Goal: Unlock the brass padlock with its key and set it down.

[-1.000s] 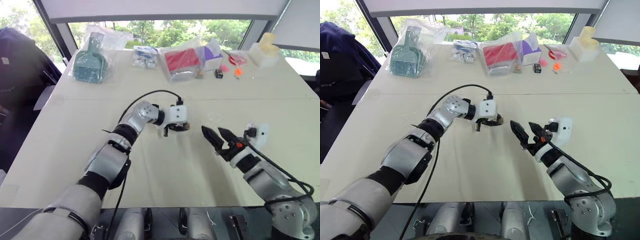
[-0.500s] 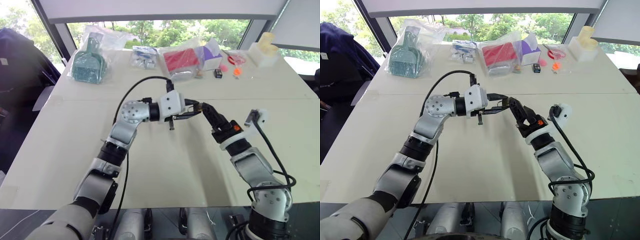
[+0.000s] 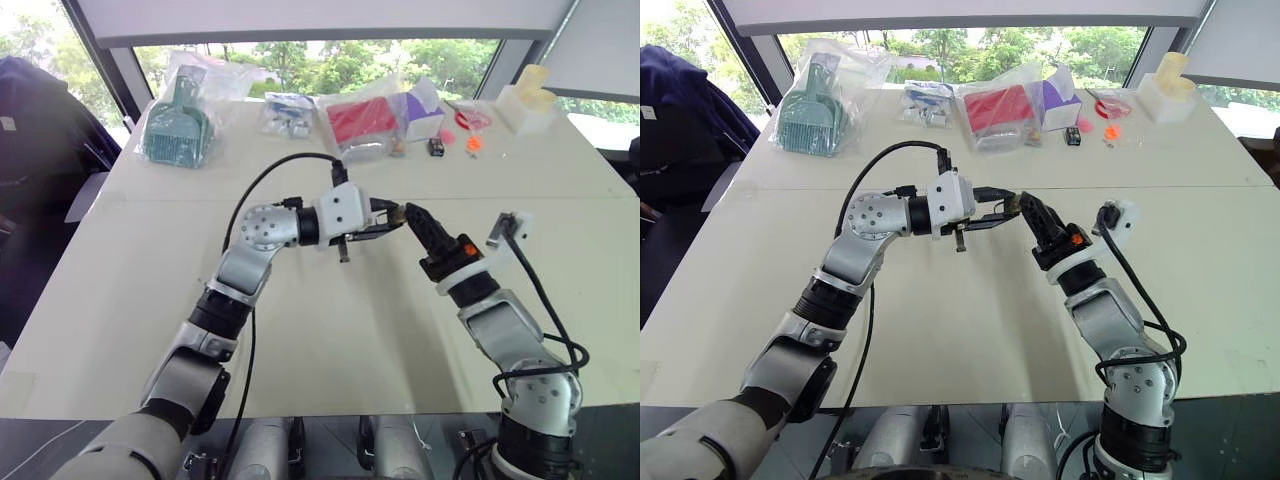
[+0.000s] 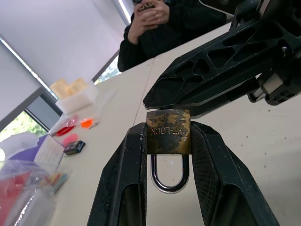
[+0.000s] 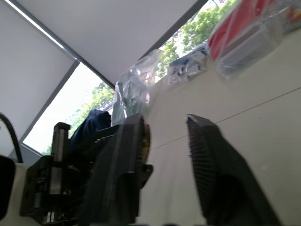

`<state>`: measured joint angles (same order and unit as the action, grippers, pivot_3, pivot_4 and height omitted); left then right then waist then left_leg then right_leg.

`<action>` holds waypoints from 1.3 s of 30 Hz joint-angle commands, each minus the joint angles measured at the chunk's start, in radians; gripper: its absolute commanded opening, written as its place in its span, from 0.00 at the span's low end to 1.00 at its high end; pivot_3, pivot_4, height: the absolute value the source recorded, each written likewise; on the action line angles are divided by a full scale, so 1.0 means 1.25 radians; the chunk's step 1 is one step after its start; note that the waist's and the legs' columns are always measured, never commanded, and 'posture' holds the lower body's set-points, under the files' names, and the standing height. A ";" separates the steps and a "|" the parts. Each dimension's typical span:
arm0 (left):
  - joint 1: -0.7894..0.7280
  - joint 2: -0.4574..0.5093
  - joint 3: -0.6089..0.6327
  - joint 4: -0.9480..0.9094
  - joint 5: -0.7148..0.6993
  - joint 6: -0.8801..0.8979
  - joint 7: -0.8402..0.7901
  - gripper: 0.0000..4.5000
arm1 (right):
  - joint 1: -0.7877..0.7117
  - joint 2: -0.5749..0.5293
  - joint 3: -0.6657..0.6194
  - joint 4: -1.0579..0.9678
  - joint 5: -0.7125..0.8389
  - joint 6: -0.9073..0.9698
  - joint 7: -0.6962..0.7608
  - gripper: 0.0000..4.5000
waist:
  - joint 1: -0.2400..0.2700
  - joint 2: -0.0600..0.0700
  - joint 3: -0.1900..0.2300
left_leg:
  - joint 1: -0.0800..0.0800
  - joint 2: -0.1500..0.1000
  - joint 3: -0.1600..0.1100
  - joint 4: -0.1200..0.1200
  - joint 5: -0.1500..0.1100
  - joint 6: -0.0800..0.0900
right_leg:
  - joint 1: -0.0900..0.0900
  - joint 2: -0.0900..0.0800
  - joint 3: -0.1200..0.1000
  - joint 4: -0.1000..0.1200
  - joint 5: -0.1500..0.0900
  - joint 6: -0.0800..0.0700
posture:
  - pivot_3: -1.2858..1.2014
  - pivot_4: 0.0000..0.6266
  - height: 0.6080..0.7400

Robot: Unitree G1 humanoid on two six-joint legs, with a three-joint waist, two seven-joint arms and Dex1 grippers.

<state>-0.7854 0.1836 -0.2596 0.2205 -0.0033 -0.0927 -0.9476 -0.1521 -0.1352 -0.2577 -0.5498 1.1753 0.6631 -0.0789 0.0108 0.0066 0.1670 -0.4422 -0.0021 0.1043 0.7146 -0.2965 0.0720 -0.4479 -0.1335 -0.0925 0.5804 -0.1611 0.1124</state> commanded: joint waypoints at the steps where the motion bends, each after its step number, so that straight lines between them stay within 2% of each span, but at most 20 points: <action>1: -0.013 -0.006 0.010 -0.038 -0.017 -0.034 0.025 0.17 | -0.003 0.001 -0.001 -0.006 0.000 -0.026 -0.010 0.01 | 0.002 0.000 0.000 | 0.000 0.000 0.000 0.000 0.000 0.000 | 0.000 0.000 0.000 0.000 0.000 0.000 | 0.52 0.24 0.96; 3: -0.017 -0.008 0.007 -0.037 -0.005 -0.059 0.044 0.17 | -0.008 -0.001 0.006 -0.001 -0.011 -0.036 -0.011 0.01 | 0.001 0.000 0.000 | 0.000 0.000 0.000 0.000 0.000 0.000 | 0.001 0.000 0.000 0.000 0.000 0.000 | 0.52 0.24 0.96; 9: -0.034 0.028 -0.020 0.012 0.125 -0.309 0.149 0.17 | -0.034 0.023 0.018 0.041 -0.037 -0.059 -0.073 0.01 | 0.000 0.000 0.000 | 0.001 0.000 0.000 0.000 0.000 0.000 | 0.000 0.000 0.000 0.000 0.000 0.000 | 0.52 0.24 0.96; 14: -0.063 0.060 -0.035 0.095 0.332 -0.516 0.375 0.17 | -0.038 0.075 -0.010 0.062 0.046 -0.084 -0.123 0.01 | 0.002 0.000 0.000 | 0.000 0.000 0.000 0.000 0.000 -0.001 | 0.000 0.000 0.000 0.000 0.001 0.001 | 0.52 0.24 0.96; 18: -0.085 0.068 -0.034 0.130 0.464 -0.563 0.556 0.17 | -0.046 0.095 -0.014 0.079 0.101 -0.099 -0.162 0.01 | 0.001 0.000 0.000 | 0.000 0.000 0.000 -0.001 0.000 0.000 | 0.000 0.000 0.000 0.000 0.001 0.002 | 0.52 0.24 0.96; 24: -0.104 0.074 -0.041 0.166 0.518 -0.562 0.650 0.17 | -0.054 0.100 0.001 0.082 0.128 -0.111 -0.190 0.01 | 0.000 0.000 0.000 | 0.000 0.000 0.000 -0.001 0.000 -0.001 | 0.000 0.000 0.000 0.000 0.001 0.002 | 0.52 0.24 0.96; 28: -0.113 0.062 -0.052 0.230 0.395 -0.550 0.533 0.17 | -0.050 0.039 0.026 0.057 0.064 -0.104 -0.114 0.01 | 0.001 0.000 0.000 | 0.000 0.000 0.001 -0.001 0.000 -0.001 | 0.000 0.000 0.000 0.000 0.001 0.002 | 0.52 0.24 0.96; 31: -0.126 0.057 -0.063 0.271 0.236 -0.496 0.333 0.17 | -0.042 -0.049 0.035 0.027 0.027 -0.091 -0.013 0.20 | 0.001 0.000 0.000 | 0.000 0.000 0.001 -0.001 0.000 0.000 | 0.000 -0.001 0.000 0.000 0.001 0.001 | 0.52 0.24 0.96; 33: -0.139 0.055 -0.055 0.284 0.183 -0.462 0.272 0.17 | -0.043 -0.087 0.025 0.037 0.029 -0.084 0.019 0.40 | -0.001 0.000 0.000 | 0.000 0.000 0.001 -0.001 0.000 0.000 | 0.000 -0.001 0.000 0.000 0.000 0.001 | 0.52 0.24 0.96; 36: -0.150 0.057 -0.051 0.279 0.116 -0.414 0.185 0.17 | -0.037 -0.163 0.012 0.034 0.064 -0.045 0.101 0.77 | -0.001 0.000 0.000 | 0.000 0.001 0.001 -0.001 0.000 0.000 | -0.001 0.000 0.000 0.000 0.001 0.002 | 0.52 0.24 0.96; 39: -0.153 0.060 -0.049 0.265 0.087 -0.400 0.143 0.17 | -0.034 -0.212 0.010 0.033 0.088 -0.019 0.152 0.77 | 0.000 0.000 0.000 | 0.000 0.001 0.001 -0.001 0.000 0.000 | 0.000 0.000 0.000 0.000 0.001 0.002 | 0.52 0.24 0.96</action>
<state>-0.9518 0.2558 -0.3422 0.5865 0.1467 -0.5970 -0.7458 -0.1915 -0.3864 -0.2315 -0.4761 1.2544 0.6294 0.0697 0.0104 0.0072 0.1672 -0.4419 -0.0013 0.1060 0.7135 -0.2964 0.0718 -0.4484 -0.1340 -0.0926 0.5802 -0.1598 0.1147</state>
